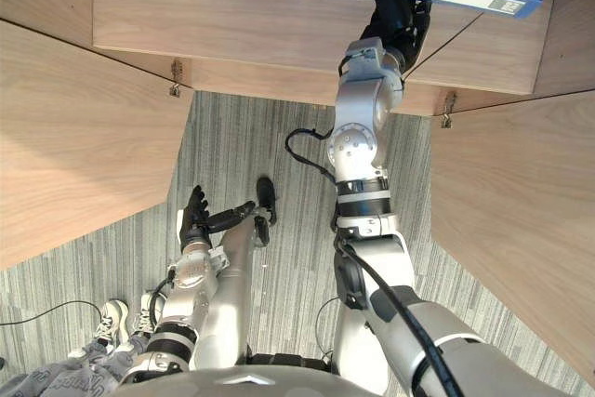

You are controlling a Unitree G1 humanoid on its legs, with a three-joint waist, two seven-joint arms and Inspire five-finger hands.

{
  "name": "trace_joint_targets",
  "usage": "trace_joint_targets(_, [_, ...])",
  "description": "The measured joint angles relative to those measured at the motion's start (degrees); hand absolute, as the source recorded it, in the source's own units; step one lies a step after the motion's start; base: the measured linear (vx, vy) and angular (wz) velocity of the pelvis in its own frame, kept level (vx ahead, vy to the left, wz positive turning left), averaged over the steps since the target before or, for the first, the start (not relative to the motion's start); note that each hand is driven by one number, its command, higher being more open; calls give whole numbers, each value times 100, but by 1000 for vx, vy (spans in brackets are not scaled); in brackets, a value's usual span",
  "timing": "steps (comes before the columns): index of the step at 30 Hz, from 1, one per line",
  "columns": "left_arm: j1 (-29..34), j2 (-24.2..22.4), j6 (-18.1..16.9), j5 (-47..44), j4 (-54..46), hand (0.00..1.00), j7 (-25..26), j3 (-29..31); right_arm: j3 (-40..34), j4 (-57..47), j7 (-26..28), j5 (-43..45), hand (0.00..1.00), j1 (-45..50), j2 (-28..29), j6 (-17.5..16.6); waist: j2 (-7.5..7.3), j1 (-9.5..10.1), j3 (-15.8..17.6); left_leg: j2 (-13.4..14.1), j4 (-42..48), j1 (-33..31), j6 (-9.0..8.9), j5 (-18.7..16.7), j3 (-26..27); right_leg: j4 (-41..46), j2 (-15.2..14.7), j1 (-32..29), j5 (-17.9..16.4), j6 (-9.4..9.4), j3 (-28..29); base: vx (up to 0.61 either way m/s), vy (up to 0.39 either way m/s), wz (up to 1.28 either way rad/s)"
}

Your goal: Walk over to the cabinet, pick up the folder, carry it to the office cabinet, place the folder inside the office cabinet, then close the office cabinet door

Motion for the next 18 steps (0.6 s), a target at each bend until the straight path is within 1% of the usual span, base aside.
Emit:
trace_joint_targets(2, [0, 2, 4, 0, -1, 100, -4, 0, 203, -11, 142, -372, 100, 132, -87, 112, 1, 0, -21, 5, -16, 35, 0, 0, 2, -29, 8, 39, 2, 2, -3, 0, 0, 0])
trace_joint_targets(7, [1, 5, 4, 1, 2, 100, -19, 5, 507, -36, 483, -738, 100, 363, -232, 359, -2, -1, -28, 25, -47, 104, -3, -2, 9, -99, 35, 124, 22, 8, -8, -4, 1, -1])
trace_joint_targets(10, [1, 5, 4, 1, 38, 100, -39, 8, 779, -34, 652, -761, 100, 437, -372, 513, -2, -1, -28, 39, -49, 101, -2, -2, 19, -128, 52, 126, 42, 8, -4, -13, 2, -2])
trace_joint_targets(15, [1, 4, 4, 0, 113, 100, -95, 66, 1084, 41, 1005, -754, 100, 464, -485, 614, -9, -2, -32, 46, -50, 102, -2, -2, 21, -132, 58, 126, 44, 7, -4, 0, 0, 0])
trace_joint_targets(18, [3, 5, 2, -14, 226, 100, -119, 132, 1302, 218, 1278, -709, 100, 464, -665, 705, -65, -2, -62, 47, -55, 102, -2, -2, 23, -135, 59, 125, 44, 7, -5, 0, 0, 0])
